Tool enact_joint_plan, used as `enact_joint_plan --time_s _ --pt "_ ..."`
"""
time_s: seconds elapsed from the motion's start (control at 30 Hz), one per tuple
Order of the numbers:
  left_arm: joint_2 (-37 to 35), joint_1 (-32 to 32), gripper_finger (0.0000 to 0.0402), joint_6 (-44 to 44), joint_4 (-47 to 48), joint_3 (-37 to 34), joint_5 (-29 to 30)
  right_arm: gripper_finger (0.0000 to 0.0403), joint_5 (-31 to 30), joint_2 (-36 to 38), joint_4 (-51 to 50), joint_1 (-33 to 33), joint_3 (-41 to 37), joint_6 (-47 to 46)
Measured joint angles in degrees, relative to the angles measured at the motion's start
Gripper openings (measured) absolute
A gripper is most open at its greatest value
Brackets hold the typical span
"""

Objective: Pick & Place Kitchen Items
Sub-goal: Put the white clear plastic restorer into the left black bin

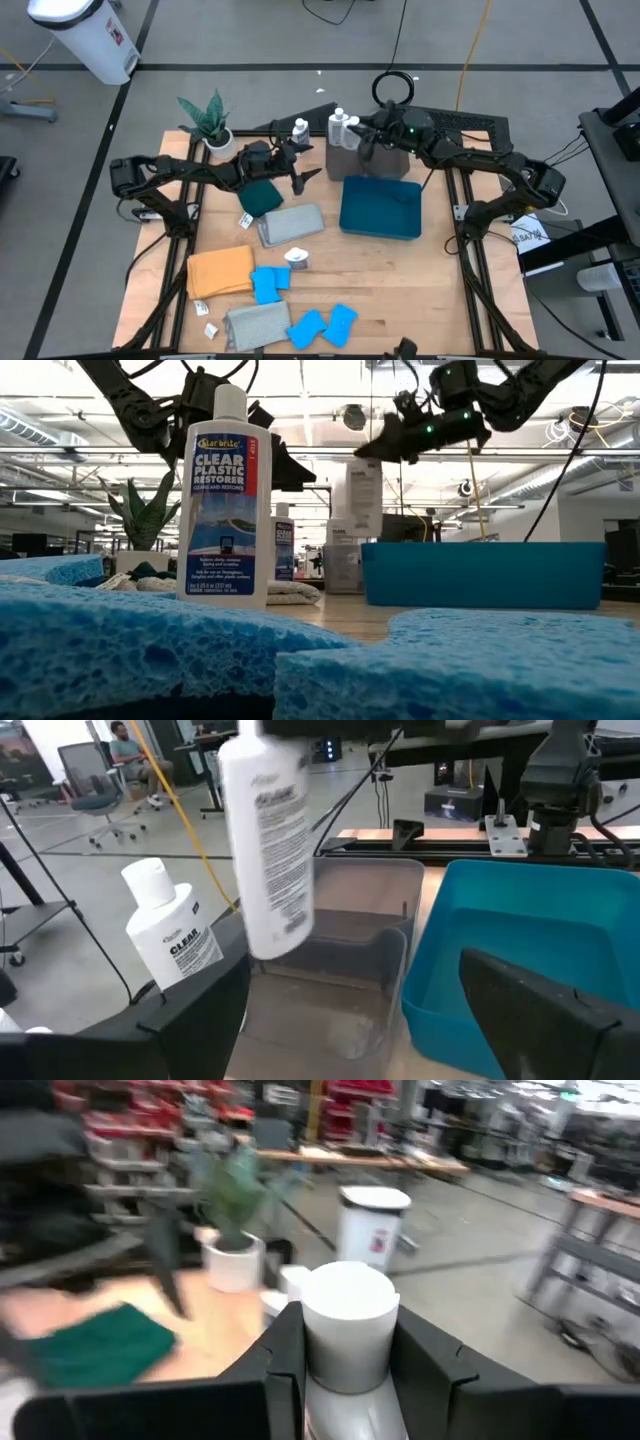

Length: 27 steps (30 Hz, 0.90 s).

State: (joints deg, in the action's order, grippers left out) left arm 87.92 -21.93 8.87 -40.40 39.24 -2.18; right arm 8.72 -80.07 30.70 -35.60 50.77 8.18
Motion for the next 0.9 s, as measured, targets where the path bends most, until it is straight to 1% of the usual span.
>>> enact_joint_plan --time_s 0.2,0.3,0.4,0.57,0.73,0.9 --pt "0.0 0.0 0.0363 -0.1 0.0 0.0 -0.1 0.0081 -2.8 -3.0 1.5 -2.0 -1.1 -1.3" --pt "0.0 0.0 0.0363 -0.3 0.0 0.0 -0.1 0.0081 -7.7 -5.1 1.9 -1.7 -1.1 -1.6" --pt "0.0 0.0 0.0363 -0.7 0.0 0.0 -0.1 0.0081 -12.1 -6.7 4.9 -0.9 -1.1 -1.9" --pt "0.0 0.1 0.0363 -0.8 0.4 0.0 -0.2 0.0081 -19.0 -7.0 5.2 0.3 -1.1 -3.8" --pt "0.0 0.1 0.0363 -0.5 0.4 0.0 -0.3 0.0081 -22.2 -7.0 5.2 1.2 -1.1 -5.5" --pt "0.0 0.1 0.0363 -1.7 0.4 0.0 -0.3 0.0081 -22.3 -7.0 5.2 1.4 -1.1 -10.0"
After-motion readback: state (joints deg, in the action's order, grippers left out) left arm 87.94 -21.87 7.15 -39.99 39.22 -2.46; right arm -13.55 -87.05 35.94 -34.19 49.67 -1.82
